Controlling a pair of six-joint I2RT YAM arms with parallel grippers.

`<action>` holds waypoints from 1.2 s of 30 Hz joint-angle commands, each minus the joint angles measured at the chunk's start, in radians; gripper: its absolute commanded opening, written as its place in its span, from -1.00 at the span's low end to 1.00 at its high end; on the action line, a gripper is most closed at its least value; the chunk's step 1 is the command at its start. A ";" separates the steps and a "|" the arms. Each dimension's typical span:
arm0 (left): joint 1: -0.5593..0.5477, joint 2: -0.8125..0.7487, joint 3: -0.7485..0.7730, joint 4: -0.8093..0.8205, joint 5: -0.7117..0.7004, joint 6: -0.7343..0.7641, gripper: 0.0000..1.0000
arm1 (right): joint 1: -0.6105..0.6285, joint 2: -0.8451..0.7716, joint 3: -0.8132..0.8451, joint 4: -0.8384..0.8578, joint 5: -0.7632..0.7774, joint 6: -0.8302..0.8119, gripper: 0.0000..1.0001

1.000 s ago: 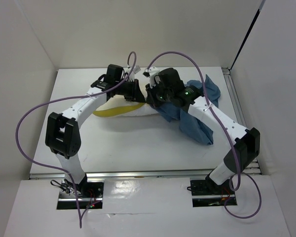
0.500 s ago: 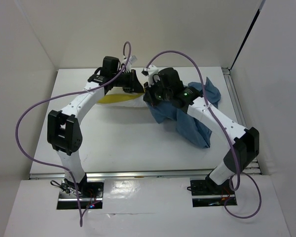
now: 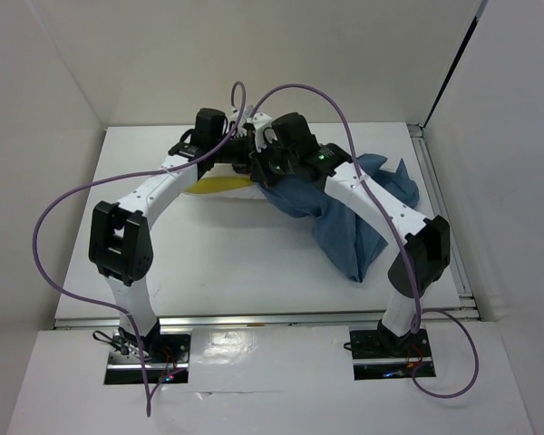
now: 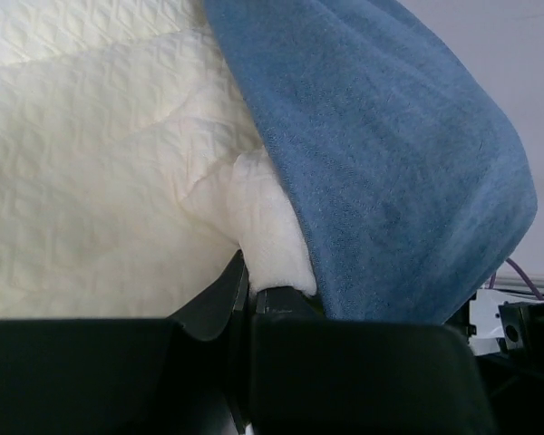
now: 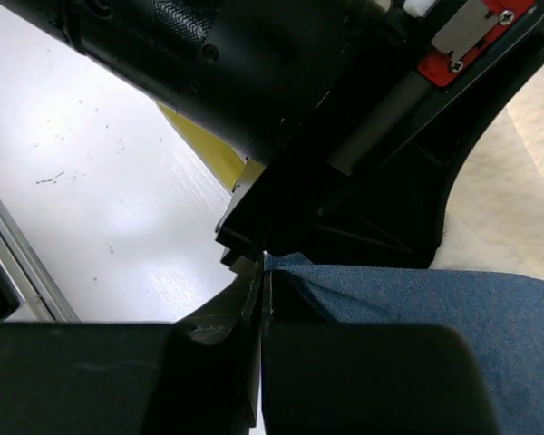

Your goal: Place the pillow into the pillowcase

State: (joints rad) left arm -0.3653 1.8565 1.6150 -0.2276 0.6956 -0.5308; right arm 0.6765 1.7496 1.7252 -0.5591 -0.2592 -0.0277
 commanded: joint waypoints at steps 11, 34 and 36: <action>-0.100 -0.002 0.017 0.220 0.176 -0.184 -1.00 | 0.141 -0.059 0.019 0.482 -0.250 -0.046 -1.00; -0.069 -0.060 -0.291 0.424 0.136 -0.374 -1.00 | 0.144 -0.171 -0.090 0.562 -0.039 -0.061 -1.00; -0.060 -0.060 -0.335 0.433 0.125 -0.374 -1.00 | 0.144 -0.189 -0.104 0.541 -0.038 -0.061 -1.00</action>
State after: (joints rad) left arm -0.3714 1.8244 1.3331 0.1081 0.8097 -0.8543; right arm 0.7788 1.6714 1.5955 -0.3573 -0.2382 -0.1013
